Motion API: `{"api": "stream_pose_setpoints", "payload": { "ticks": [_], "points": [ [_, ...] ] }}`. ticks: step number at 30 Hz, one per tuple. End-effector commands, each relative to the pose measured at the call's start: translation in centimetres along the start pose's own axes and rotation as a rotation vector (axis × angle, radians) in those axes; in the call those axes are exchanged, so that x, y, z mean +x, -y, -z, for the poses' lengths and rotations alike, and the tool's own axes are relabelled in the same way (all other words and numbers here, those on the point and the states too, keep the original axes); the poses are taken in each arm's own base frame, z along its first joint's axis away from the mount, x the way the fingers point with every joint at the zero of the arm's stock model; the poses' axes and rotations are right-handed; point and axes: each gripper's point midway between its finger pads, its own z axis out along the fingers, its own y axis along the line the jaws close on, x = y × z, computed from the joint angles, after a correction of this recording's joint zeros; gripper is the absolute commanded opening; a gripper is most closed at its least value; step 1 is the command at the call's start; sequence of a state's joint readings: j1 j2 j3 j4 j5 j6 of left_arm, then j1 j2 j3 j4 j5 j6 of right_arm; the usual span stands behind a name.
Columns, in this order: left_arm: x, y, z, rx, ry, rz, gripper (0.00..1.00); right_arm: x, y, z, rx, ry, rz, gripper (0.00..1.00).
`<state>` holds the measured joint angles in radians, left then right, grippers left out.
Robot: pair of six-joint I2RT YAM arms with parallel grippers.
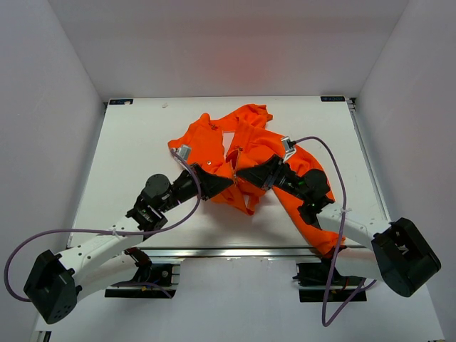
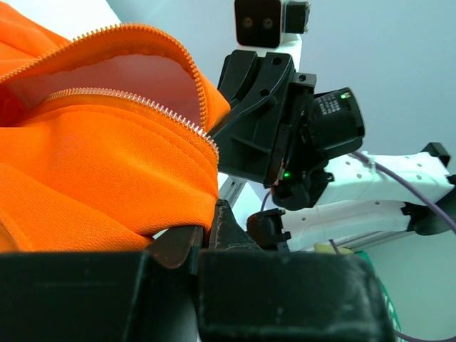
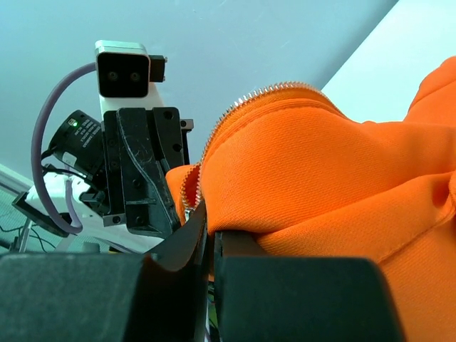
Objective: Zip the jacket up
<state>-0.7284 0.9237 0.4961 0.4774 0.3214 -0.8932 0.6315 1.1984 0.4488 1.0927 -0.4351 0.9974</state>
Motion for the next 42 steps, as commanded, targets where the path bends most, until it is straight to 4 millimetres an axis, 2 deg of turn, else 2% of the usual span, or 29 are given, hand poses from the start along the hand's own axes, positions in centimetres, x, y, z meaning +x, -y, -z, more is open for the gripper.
{"api": "stream_pose_setpoints", "payload": {
  "ticks": [1,3,4,6,7,9,10,12,15,17,18,19,20,24,25,26,34,36,37,42],
  "points": [
    [2.5,-0.3,0.5,-0.012,-0.125,0.005,0.00,-3.9,-1.9,-1.0,-0.029,0.134,0.023,0.00],
    [3.5,-1.8,0.8,-0.059,-0.144,0.018,0.00,-3.3,-1.7,-0.8,-0.010,0.108,0.002,0.00],
    [3.8,-2.3,0.8,-0.070,-0.151,0.021,0.00,-2.1,-0.2,-0.6,0.055,0.062,-0.042,0.00],
    [4.5,-3.4,0.9,-0.104,-0.165,0.037,0.00,-0.3,1.3,0.0,0.125,-0.016,-0.070,0.00],
    [5.2,-4.1,0.9,-0.119,-0.181,0.050,0.00,1.4,3.3,0.8,0.213,-0.070,-0.109,0.00],
    [5.7,-4.1,0.8,-0.095,-0.190,0.066,0.00,3.6,5.5,2.3,0.300,-0.121,-0.129,0.00],
    [6.4,-4.6,0.9,-0.101,-0.205,0.089,0.00,4.3,6.2,2.9,0.331,-0.138,-0.142,0.00],
    [6.7,-4.5,0.7,-0.081,-0.207,0.108,0.00,5.7,7.2,3.9,0.376,-0.176,-0.171,0.01],
    [7.8,-4.8,0.7,-0.071,-0.241,0.157,0.00,7.1,7.7,4.8,0.391,-0.209,-0.196,0.17],
    [8.7,-5.2,1.0,-0.076,-0.270,0.190,0.00,7.4,8.1,5.2,0.409,-0.221,-0.195,0.33],
    [8.8,-5.2,1.0,-0.072,-0.270,0.196,0.00,7.8,8.4,5.5,0.430,-0.240,-0.201,0.37],
    [9.0,-5.2,1.1,-0.073,-0.272,0.214,0.00,8.1,8.4,5.7,0.428,-0.257,-0.194,0.40],
    [9.1,-5.3,1.3,-0.069,-0.267,0.220,0.00,8.2,8.3,5.8,0.430,-0.265,-0.196,0.49],
    [9.2,-5.1,1.6,-0.061,-0.257,0.246,0.00,9.1,7.7,6.6,0.424,-0.312,-0.203,0.73],
    [9.1,-5.1,1.6,-0.059,-0.255,0.248,0.00,9.0,7.3,6.8,0.413,-0.314,-0.195,0.87],
    [9.2,-5.2,1.7,-0.067,-0.257,0.253,0.00,9.0,7.2,7.0,0.418,-0.316,-0.192,0.89],
    [8.2,-4.5,2.0,-0.068,-0.222,0.246,0.00,9.0,5.0,9.6,0.423,-0.342,-0.124,0.89],
    [8.1,-4.2,2.0,-0.058,-0.219,0.246,0.00,9.9,4.9,10.7,0.440,-0.374,-0.132,0.89],
    [8.0,-4.0,2.0,-0.052,-0.218,0.248,0.00,10.6,4.1,11.2,0.396,-0.399,-0.139,0.89],
    [7.8,-4.1,1.9,-0.060,-0.211,0.258,0.00,11.2,1.8,11.0,0.295,-0.398,-0.080,0.89]
  ]
}}
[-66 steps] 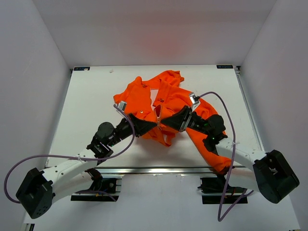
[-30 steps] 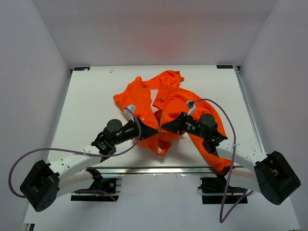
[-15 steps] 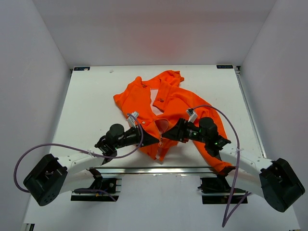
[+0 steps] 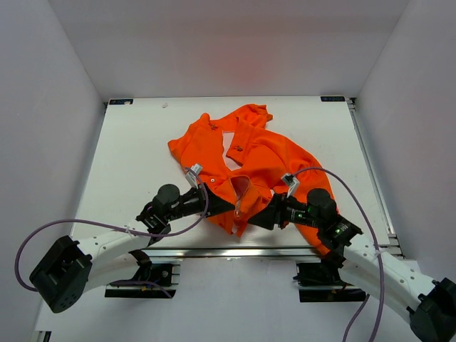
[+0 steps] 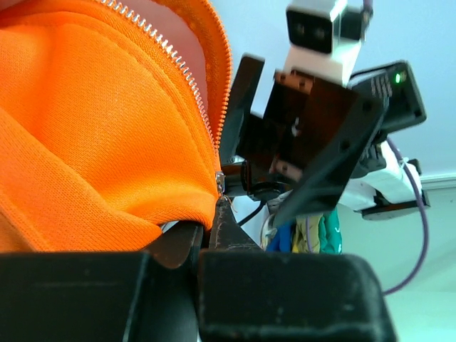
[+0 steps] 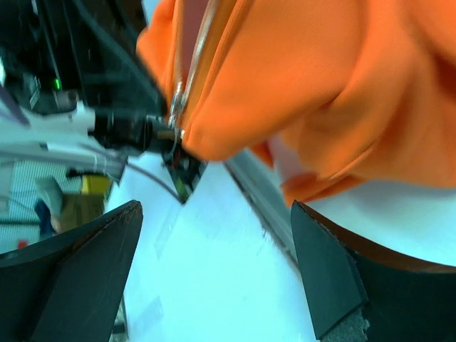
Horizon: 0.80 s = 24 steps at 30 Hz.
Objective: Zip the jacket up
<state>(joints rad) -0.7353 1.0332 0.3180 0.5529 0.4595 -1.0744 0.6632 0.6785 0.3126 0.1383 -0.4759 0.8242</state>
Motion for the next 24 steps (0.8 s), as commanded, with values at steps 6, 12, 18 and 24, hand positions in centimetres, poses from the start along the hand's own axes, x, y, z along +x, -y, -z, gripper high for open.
{"api": "stream_pose_setpoints", "payload": {
  "ticks": [6,12,18,24],
  "points": [
    [-0.5,1.2,-0.1,0.037,0.024,0.005,0.00,2.9,-4.3,-2.2,-0.077,-0.035,0.196,0.79],
    [-0.7,1.3,0.0,0.043,0.044,0.019,0.00,0.8,-3.9,-4.4,0.007,0.160,0.216,0.53],
    [-1.3,1.9,0.3,0.056,0.083,0.021,0.00,-1.0,-4.6,-4.5,0.005,0.348,0.185,0.50],
    [-1.3,1.7,0.4,0.057,0.093,0.024,0.00,-2.1,-4.0,-4.9,0.068,0.423,0.183,0.46]
  ]
}}
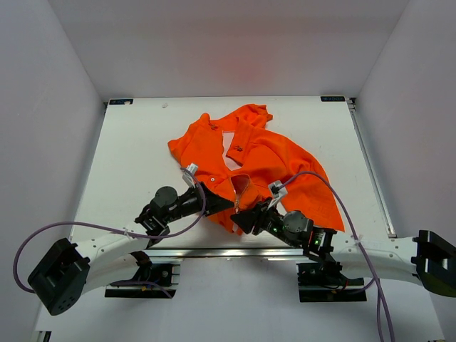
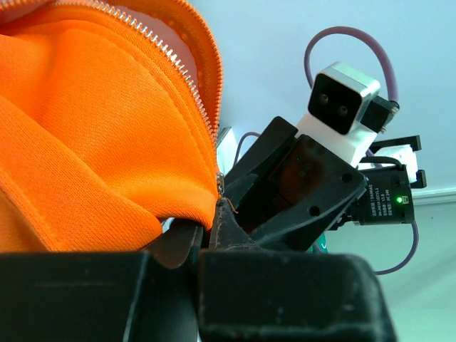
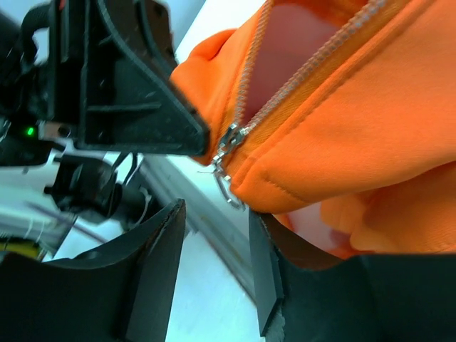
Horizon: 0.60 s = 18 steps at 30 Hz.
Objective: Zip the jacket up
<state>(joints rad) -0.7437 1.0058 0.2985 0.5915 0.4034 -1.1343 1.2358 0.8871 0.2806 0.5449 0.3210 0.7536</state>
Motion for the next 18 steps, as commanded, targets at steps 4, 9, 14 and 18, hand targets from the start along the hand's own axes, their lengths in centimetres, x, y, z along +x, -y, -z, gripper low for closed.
{"api": "stream_pose_setpoints", "payload": {
  "ticks": [4,9,14,18],
  "points": [
    [-0.4,1.2,0.3,0.051,0.035,-0.016,0.00,-3.5,-0.5,-0.9,0.034,0.161,-0.017,0.46],
    [-0.5,1.4,0.3,0.060,0.041,-0.018,0.00,-3.6,-0.3,-1.0,0.052,0.163,-0.028,0.47],
    [-0.5,1.3,0.3,0.056,0.044,-0.014,0.00,-3.4,-1.0,-0.9,0.022,0.143,-0.036,0.38],
    [-0.6,1.3,0.3,0.056,0.046,-0.016,0.00,-3.2,-1.8,-1.1,-0.008,0.125,-0.050,0.32]
  ]
}}
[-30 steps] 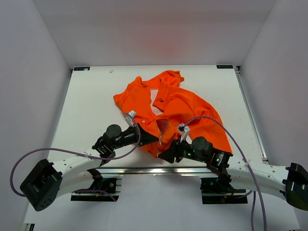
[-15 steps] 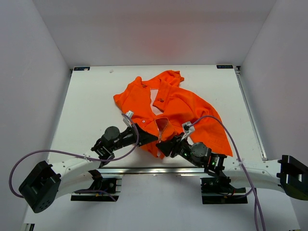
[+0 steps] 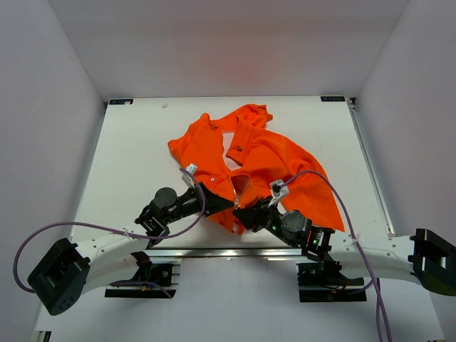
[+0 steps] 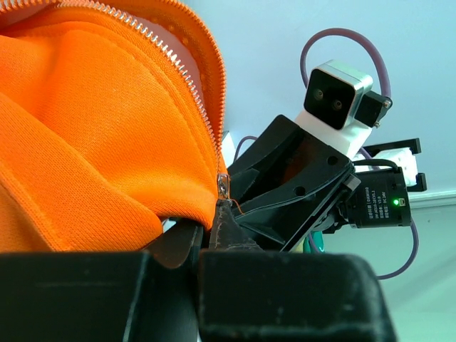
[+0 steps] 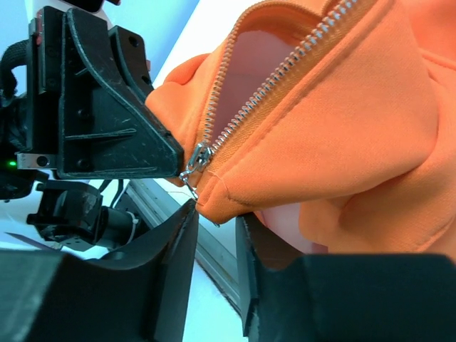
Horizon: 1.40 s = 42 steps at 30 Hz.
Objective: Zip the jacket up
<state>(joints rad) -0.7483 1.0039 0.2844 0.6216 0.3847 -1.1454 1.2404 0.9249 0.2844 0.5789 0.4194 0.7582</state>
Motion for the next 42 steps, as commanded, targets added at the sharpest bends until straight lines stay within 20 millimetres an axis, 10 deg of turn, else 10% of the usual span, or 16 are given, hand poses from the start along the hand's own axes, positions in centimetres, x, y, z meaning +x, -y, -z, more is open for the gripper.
{"api": "stream_pose_setpoints", "payload": {
  "ticks": [1,42],
  "points": [
    [-0.4,1.2,0.2,0.047,0.024,-0.019,0.00,-2.0,-3.1,-0.4,-0.080,0.050,-0.056,0.31],
    [-0.1,1.2,0.3,0.048,0.024,-0.016,0.00,-2.2,-5.0,0.4,-0.125,0.056,-0.222,0.40]
  ]
}}
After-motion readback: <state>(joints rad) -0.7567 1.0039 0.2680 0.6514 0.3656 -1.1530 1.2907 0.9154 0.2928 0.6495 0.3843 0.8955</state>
